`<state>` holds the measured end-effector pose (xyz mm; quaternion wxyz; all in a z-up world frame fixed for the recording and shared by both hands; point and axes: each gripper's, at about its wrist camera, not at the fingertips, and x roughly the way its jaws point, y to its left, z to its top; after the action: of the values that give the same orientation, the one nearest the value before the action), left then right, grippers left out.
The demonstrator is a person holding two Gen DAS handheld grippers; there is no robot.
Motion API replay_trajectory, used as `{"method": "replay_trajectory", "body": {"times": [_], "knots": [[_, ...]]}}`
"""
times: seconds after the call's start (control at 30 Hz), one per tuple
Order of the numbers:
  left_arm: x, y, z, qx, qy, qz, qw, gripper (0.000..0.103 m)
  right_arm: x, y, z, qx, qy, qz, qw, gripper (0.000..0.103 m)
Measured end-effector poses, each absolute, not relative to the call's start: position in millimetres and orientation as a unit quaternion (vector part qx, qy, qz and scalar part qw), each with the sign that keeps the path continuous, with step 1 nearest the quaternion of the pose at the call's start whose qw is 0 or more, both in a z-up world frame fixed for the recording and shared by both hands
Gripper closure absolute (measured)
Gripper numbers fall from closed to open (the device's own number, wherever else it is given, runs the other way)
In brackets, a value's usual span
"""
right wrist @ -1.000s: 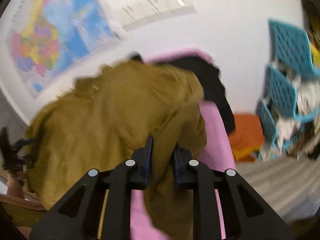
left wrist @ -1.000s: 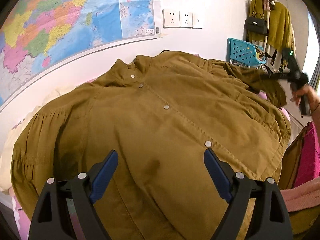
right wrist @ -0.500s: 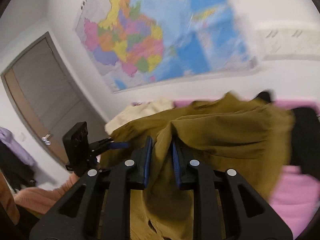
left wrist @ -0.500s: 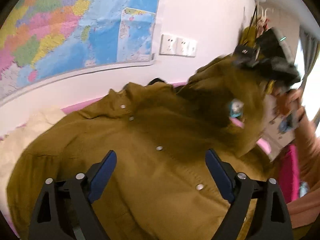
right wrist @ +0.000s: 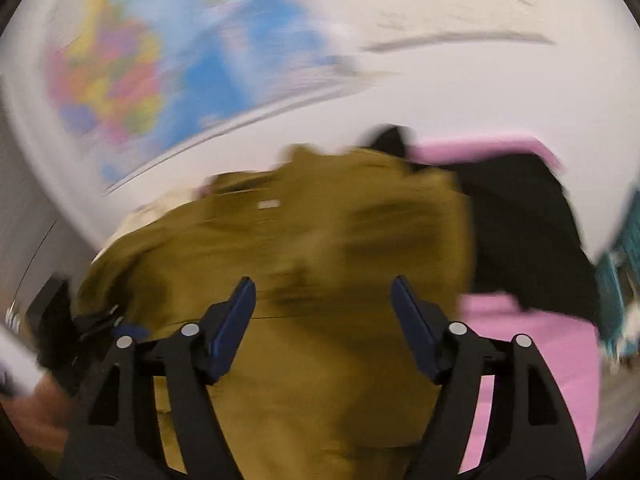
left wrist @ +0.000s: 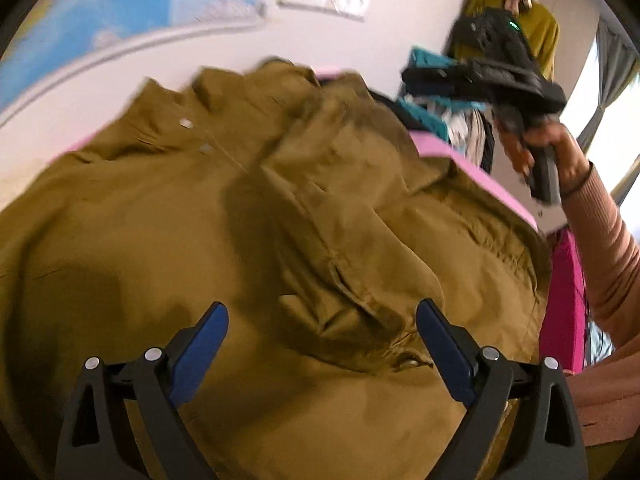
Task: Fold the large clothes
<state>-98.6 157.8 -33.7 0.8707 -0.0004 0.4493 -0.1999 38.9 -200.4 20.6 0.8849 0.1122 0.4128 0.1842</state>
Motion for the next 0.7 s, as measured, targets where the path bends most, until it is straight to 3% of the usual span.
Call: {"method": "replay_trajectory", "body": {"times": [0.1, 0.13, 0.2, 0.23, 0.3, 0.37, 0.47, 0.5, 0.53, 0.57, 0.6, 0.7], "knots": [[-87.9, 142.5, -48.8, 0.022, 0.473, -0.203, 0.857, 0.014, 55.2, -225.1, -12.7, 0.133, 0.446, 0.146, 0.873, 0.029], [-82.6, 142.7, -52.6, 0.019, 0.479, -0.205, 0.853, 0.038, 61.0, -230.7, -26.9, 0.146, 0.458, 0.143, 0.865, 0.029], [-75.1, 143.6, -59.1, 0.016, 0.497, -0.194, 0.846, 0.055, 63.5, -234.4, -39.8, 0.158, 0.463, 0.155, 0.859, 0.035], [-74.7, 147.3, -57.5, 0.018, 0.496, -0.183, 0.849, 0.069, 66.7, -233.1, -44.3, 0.161, 0.464, 0.171, 0.854, 0.037], [-75.3, 155.7, -48.9, 0.027, 0.487, -0.156, 0.859, 0.084, 68.2, -230.3, -47.3, 0.165, 0.464, 0.199, 0.847, 0.072], [-79.6, 173.1, -28.6, 0.036, 0.46, -0.118, 0.879, 0.085, 65.6, -229.2, -38.6, 0.148, 0.45, 0.206, 0.856, 0.097], [-77.7, 198.8, -6.2, 0.046, 0.434, -0.066, 0.897, 0.085, 58.6, -250.1, -11.0, 0.17, 0.397, 0.204, 0.878, 0.098], [-76.8, 204.7, -2.2, 0.05, 0.427, -0.052, 0.901, 0.079, 57.6, -256.6, -5.0, 0.173, 0.386, 0.197, 0.885, 0.098], [-74.7, 209.2, 1.3, 0.068, 0.412, -0.028, 0.908, 0.063, 57.2, -262.0, -1.8, 0.174, 0.381, 0.189, 0.888, 0.099], [-72.9, 209.3, 0.2, 0.088, 0.404, -0.014, 0.91, 0.055, 59.1, -261.6, -3.2, 0.169, 0.386, 0.178, 0.889, 0.099], [-68.0, 210.7, -4.4, 0.103, 0.405, 0.001, 0.909, 0.036, 60.5, -263.0, -7.8, 0.159, 0.395, 0.164, 0.89, 0.099], [-52.6, 216.1, -22.5, 0.07, 0.441, -0.012, 0.895, 0.031, 68.7, -259.6, -35.7, 0.155, 0.445, 0.142, 0.871, 0.092]]}}
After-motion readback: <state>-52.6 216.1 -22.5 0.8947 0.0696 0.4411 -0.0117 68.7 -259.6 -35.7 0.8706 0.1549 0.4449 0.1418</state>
